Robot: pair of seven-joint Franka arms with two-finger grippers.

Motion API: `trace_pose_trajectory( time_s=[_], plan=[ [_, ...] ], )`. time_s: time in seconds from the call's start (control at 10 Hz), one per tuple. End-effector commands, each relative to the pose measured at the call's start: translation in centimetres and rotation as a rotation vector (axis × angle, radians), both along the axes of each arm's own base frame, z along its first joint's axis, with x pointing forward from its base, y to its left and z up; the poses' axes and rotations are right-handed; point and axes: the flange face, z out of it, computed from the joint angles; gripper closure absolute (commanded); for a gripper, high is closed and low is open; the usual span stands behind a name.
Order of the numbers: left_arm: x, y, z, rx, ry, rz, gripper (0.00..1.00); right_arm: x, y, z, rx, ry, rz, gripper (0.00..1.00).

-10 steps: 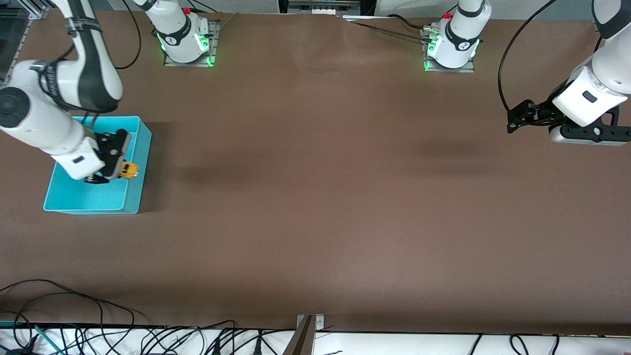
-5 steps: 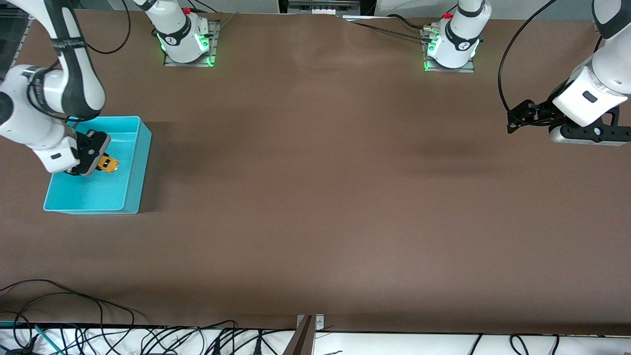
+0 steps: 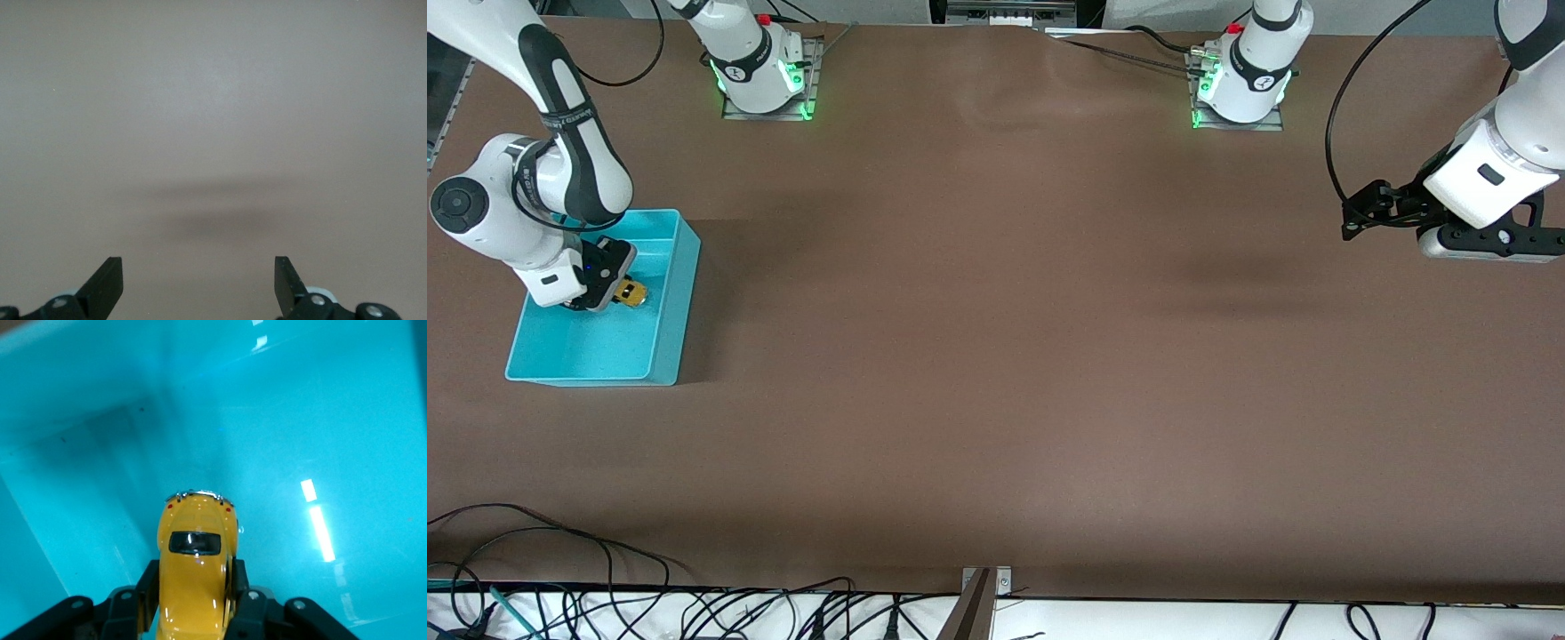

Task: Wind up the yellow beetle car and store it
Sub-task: 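Open the right gripper to release the car inside the bin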

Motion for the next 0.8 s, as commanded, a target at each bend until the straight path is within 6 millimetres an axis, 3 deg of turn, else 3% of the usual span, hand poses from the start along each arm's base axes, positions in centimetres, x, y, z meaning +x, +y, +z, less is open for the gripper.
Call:
trace_pose_trajectory(
  time_s=[0.0, 0.5, 0.7],
  plan=[
    [0.2, -0.2, 0.4, -0.008, 0.001, 0.006, 0.00, -0.2, -0.8, -0.7, 0.014, -0.007, -0.004, 1.00],
    [0.4, -0.3, 0.2, -0.007, 0.002, 0.001, 0.00, -0.4, -1.1, -1.8, 0.031, 0.007, -0.034, 0.97],
    [0.4, -0.2, 0.2, -0.007, 0.002, 0.003, 0.00, -0.3, -1.0, -1.7, 0.031, 0.004, -0.034, 0.50]
  ],
)
